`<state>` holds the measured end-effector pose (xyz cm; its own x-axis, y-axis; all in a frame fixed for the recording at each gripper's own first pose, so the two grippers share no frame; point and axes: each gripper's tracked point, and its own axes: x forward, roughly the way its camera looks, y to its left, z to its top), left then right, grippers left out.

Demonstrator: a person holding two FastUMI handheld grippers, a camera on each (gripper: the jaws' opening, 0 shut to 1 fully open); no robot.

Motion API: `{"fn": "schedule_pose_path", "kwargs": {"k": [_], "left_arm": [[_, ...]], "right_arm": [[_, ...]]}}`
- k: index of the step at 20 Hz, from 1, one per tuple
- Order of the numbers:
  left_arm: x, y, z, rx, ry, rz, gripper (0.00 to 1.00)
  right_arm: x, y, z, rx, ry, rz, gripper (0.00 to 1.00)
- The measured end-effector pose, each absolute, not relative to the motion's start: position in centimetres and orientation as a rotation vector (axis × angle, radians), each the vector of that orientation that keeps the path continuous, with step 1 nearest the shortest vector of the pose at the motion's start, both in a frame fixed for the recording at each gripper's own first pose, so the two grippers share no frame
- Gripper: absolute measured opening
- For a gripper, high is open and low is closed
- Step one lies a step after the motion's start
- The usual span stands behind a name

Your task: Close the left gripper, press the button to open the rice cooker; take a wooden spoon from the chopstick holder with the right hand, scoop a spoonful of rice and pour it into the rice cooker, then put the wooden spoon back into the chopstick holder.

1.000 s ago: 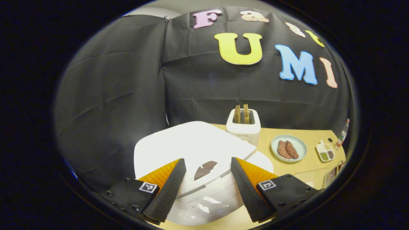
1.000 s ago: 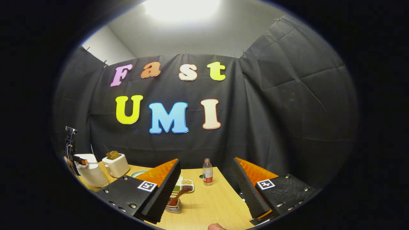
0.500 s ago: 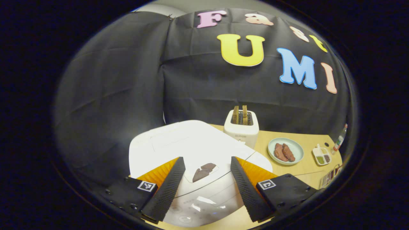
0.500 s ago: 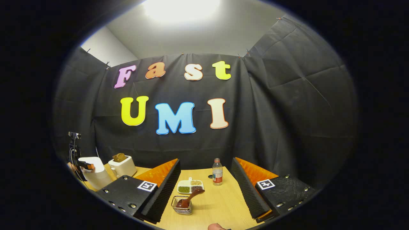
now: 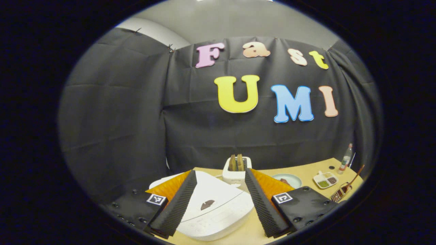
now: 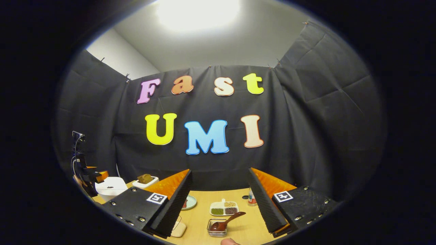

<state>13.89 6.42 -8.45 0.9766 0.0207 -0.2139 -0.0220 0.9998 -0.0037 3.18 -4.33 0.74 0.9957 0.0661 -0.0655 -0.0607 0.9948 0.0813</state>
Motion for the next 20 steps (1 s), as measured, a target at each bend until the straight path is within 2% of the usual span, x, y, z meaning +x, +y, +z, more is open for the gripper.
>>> {"fn": "schedule_pose_path", "kwargs": {"k": [1,2,5,7,8,9,12,19,20], "left_arm": [[13.1,6.2,-6.9,0.004,0.189,0.017,0.95],[12.1,5.8,-5.4,0.005,0.169,0.005,0.98],[9.3,4.2,-2.2,-0.021,0.119,-0.035,0.94],[7.3,3.5,-0.1,-0.024,0.08,-0.056,0.98],[6.4,2.9,0.9,-0.031,0.056,-0.068,0.94],[5.5,2.5,1.6,-0.04,0.037,-0.073,0.98],[3.5,1.6,2.0,-0.066,0.017,-0.08,1.0],[2.4,0.6,2.6,-0.032,-0.015,-0.083,0.95],[2.6,0.5,2.7,-0.02,-0.019,-0.081,0.98]], "right_arm": [[3.2,-3.7,0.9,0.084,0.065,0.072,0.98],[3.3,-3.1,1.1,0.084,0.062,0.079,0.98],[3.4,-2.5,1.2,0.071,0.036,0.061,0.98],[3.0,-2.1,0.8,0.067,0.023,0.04,0.98],[2.7,-2.0,0.5,0.069,0.022,0.033,0.98],[2.5,-1.8,0.4,0.067,0.021,0.027,0.98],[1.9,-1.8,-0.2,0.042,0.017,0.004,0.98],[1.5,0.7,-0.7,0.05,0.03,0.051,0.98],[1.6,0.8,-0.7,0.052,0.03,0.052,0.98]]}}
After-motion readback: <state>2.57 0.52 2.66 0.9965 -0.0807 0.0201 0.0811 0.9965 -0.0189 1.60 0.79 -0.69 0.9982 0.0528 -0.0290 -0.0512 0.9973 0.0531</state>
